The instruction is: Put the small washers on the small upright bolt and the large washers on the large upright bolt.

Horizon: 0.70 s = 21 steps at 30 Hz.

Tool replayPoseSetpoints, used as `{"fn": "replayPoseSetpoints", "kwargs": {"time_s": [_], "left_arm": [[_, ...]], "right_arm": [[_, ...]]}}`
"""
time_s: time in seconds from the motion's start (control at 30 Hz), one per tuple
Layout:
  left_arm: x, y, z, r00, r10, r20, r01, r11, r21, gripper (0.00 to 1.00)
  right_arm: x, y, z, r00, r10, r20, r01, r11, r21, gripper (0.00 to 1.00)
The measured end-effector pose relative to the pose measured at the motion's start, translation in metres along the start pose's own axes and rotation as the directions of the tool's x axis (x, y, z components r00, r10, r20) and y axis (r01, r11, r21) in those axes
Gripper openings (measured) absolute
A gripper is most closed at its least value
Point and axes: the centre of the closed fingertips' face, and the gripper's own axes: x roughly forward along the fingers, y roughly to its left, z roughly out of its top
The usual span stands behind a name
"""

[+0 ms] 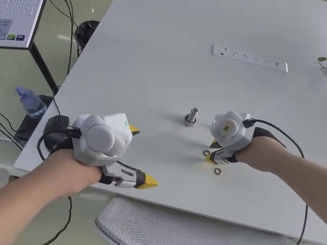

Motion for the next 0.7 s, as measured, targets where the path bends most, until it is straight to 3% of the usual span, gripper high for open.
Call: {"fn": "replayPoseSetpoints", "kwargs": {"time_s": [0.7], "left_arm": [[0.0019,0.0027,-0.002,1.0,0.003,-0.003,-0.003,1.0,-0.01,0.78]], "right_arm": [[0.0017,0.0018,0.0018,0.9997,-0.012,-0.023,0.011,0.998,-0.06,0.14]]}}
